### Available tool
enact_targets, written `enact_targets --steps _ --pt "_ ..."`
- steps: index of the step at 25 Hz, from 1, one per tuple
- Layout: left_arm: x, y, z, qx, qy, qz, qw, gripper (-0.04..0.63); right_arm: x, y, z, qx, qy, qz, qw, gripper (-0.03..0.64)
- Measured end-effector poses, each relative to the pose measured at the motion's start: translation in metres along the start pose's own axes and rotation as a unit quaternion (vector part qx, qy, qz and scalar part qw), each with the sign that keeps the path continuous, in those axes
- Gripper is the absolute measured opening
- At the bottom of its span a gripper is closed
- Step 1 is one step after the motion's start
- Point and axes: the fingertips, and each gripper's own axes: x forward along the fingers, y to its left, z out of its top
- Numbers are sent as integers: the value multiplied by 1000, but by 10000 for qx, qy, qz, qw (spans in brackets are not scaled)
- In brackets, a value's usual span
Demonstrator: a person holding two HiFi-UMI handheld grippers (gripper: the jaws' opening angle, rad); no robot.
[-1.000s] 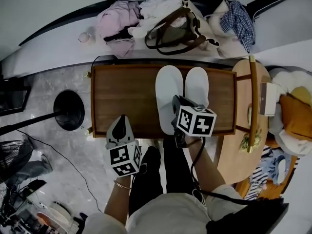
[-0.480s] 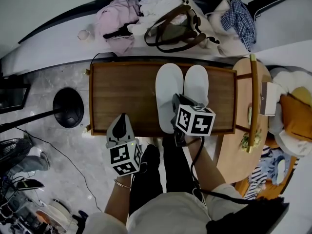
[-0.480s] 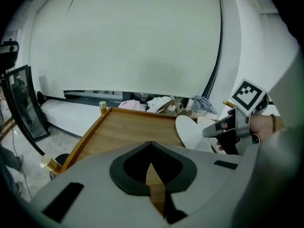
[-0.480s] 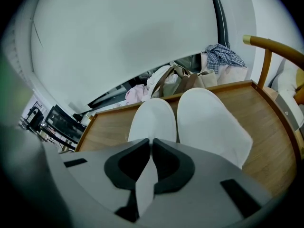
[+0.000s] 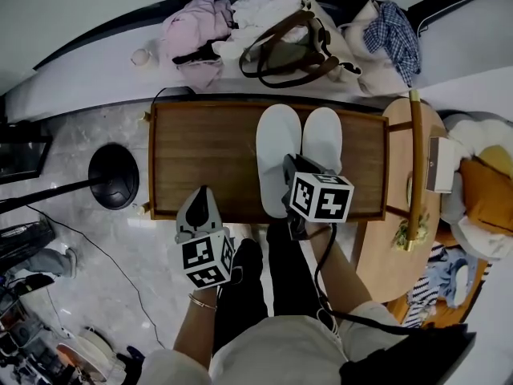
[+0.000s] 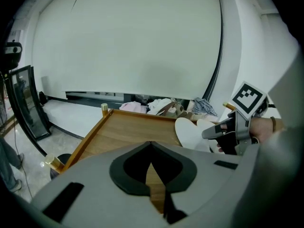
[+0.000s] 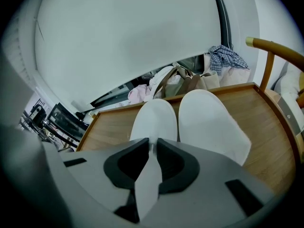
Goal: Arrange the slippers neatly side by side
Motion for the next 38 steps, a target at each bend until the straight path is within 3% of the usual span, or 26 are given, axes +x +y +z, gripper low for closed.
enact_targets --steps 3,6,23,31,38 --pt "-4 0 1 -14 -40 19 10000 8 -3 1 0 -68 -6 -12 10000 54" --pt "-9 1 2 -41 -89 48 9999 8 -7 1 0 -124 4 -31 9999 109" --pt "-50 1 40 -215 -675 146 9974 8 -75 9 17 -601 -345 -159 9975 114" --pt "-66 -35 63 -91 -984 -208 9949 8 -114 5 18 -693 -550 -263 9957 110" --pt "-74 -57 91 41 -1252 -498 9909 8 -153 -4 39 -727 -972 -453 9916 60"
